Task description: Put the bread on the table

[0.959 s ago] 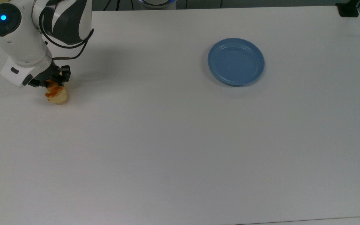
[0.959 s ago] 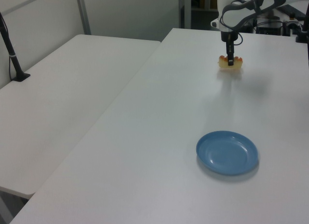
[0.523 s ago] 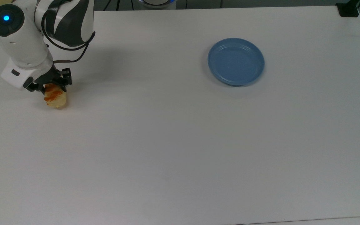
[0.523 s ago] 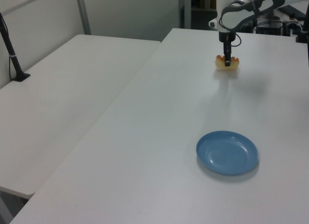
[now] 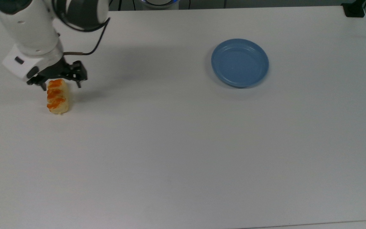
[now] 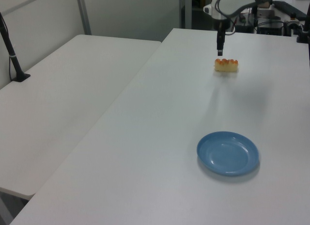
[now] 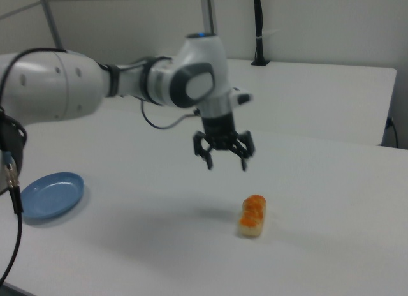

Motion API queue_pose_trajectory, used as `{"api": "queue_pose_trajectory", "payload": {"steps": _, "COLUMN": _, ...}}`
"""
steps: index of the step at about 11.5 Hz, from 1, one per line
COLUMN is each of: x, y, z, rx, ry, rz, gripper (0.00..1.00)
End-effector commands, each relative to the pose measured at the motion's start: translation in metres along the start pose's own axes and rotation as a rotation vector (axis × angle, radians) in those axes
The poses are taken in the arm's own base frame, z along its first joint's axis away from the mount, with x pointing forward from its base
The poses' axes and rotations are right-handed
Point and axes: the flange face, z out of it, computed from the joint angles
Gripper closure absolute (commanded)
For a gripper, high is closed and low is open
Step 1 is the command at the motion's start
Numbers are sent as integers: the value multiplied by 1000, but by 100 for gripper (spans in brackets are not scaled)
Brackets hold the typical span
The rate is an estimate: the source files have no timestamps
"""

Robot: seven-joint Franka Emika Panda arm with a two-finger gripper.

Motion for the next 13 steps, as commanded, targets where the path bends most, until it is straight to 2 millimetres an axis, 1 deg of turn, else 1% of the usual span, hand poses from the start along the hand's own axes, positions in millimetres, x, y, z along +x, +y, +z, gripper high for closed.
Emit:
{"api": "queue_pose_trajectory", "payload": {"steps": 1, "x": 15, "y": -111, "z": -73, "rx": 12, "ry": 5, "rz": 168, "gripper": 0}}
{"api": "queue_pose_trajectory", "payload": {"steps": 2, "x": 10, "y": -146, "z": -98, "rx": 13, "ry": -12, "rz": 202, "gripper": 0}}
{"api": "queue_pose_trajectory", "payload": {"steps": 3, "x": 1, "y": -174, "z": -122, "rx": 13, "ry": -24, "rz": 200, "gripper": 0}}
{"api": "queue_pose_trajectory", "payload": {"steps": 4, "x": -10, "y": -197, "z": -148, "rx": 11, "ry": -24, "rz": 189, "gripper": 0}}
{"api": "queue_pose_trajectory", "payload": {"steps": 5, "x": -22, "y": -213, "z": -168, "rx": 11, "ry": -38, "rz": 196, "gripper": 0}}
{"api": "queue_pose_trajectory", "payload": {"steps": 6, "x": -34, "y": -223, "z": -183, "rx": 11, "ry": -49, "rz": 197, "gripper": 0}}
{"api": "queue_pose_trajectory", "payload": {"steps": 7, "x": -42, "y": -230, "z": -195, "rx": 13, "ry": -44, "rz": 201, "gripper": 0}}
{"api": "queue_pose_trajectory", "payload": {"steps": 8, "x": -45, "y": -232, "z": -198, "rx": 33, "ry": -40, "rz": 216, "gripper": 0}}
{"api": "queue_pose_trajectory", "payload": {"steps": 13, "x": -49, "y": -220, "z": -206, "rx": 42, "ry": -23, "rz": 241, "gripper": 0}}
